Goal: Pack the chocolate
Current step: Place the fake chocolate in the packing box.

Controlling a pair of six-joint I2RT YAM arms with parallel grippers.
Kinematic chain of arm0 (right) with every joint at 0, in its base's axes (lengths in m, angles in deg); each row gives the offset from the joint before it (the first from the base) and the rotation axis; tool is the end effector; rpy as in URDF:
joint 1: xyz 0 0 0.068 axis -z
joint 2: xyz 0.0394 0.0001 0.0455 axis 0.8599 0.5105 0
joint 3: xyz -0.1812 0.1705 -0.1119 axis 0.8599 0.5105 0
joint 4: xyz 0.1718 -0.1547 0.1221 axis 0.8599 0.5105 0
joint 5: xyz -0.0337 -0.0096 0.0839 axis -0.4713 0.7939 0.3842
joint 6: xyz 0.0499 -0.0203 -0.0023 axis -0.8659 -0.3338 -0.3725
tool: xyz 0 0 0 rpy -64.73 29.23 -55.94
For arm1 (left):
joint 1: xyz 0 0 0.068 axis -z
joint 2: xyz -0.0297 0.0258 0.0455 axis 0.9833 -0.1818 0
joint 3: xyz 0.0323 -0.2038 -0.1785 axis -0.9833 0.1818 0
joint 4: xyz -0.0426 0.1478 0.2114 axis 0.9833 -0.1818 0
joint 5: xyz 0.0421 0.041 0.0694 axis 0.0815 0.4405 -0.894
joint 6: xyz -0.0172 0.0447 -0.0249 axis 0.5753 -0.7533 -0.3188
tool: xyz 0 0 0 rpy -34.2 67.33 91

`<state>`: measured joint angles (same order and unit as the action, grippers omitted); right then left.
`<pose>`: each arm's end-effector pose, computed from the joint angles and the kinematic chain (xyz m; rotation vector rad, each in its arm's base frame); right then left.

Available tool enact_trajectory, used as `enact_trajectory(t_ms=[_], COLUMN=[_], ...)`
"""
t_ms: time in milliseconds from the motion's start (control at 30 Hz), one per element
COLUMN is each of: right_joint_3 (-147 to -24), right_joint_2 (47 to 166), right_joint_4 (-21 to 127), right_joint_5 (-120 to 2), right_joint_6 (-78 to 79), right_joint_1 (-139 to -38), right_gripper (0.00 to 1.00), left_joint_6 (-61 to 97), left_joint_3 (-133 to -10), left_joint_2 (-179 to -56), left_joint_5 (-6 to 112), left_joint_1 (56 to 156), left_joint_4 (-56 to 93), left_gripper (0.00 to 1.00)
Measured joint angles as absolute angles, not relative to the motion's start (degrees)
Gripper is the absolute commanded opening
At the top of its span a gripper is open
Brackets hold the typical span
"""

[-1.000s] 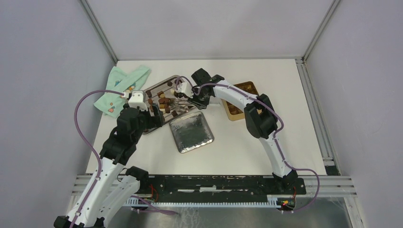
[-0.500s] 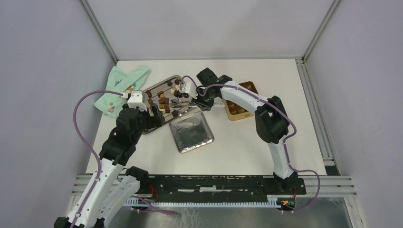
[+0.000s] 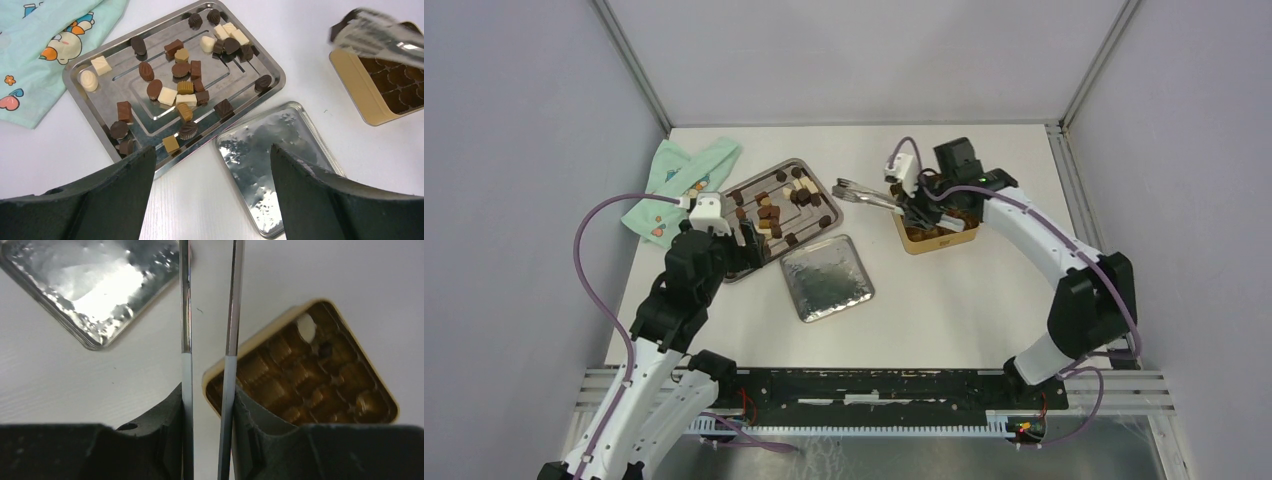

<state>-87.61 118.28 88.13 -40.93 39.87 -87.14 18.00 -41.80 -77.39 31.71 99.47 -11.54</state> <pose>0.3052 0.1784 0.2865 -1.3748 1.9856 0.5044 0.1343 -0.0404 0.3181 -0.0144 1.9223 -0.1548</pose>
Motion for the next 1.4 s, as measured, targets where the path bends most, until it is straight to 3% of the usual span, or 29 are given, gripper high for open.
enact_trajectory(t_ms=[233,367,1400], right_joint_3=[-76.8,-74.6,-73.1], right_joint_2=[110.0,110.3,116.2], right_joint_4=[81.8,80.7,78.7], right_joint_5=[-37.6,-38.5,-45.7], right_joint_6=[36.8,35.1,33.7], right_joint_1=[-68.3,-62.9,-58.0], right_gripper=[0.01,0.02,0.13], left_joint_6=[18.0,18.0,18.0], left_joint_3=[-41.8,-41.8,-41.6], left_joint_2=[-77.5,-78.1,-78.4], left_joint_5=[31.7,31.8,32.8], left_joint_1=[99.5,99.5,99.5], left_joint_4=[-11.6,-11.6,-11.5], left_gripper=[0.89,0.89,0.89])
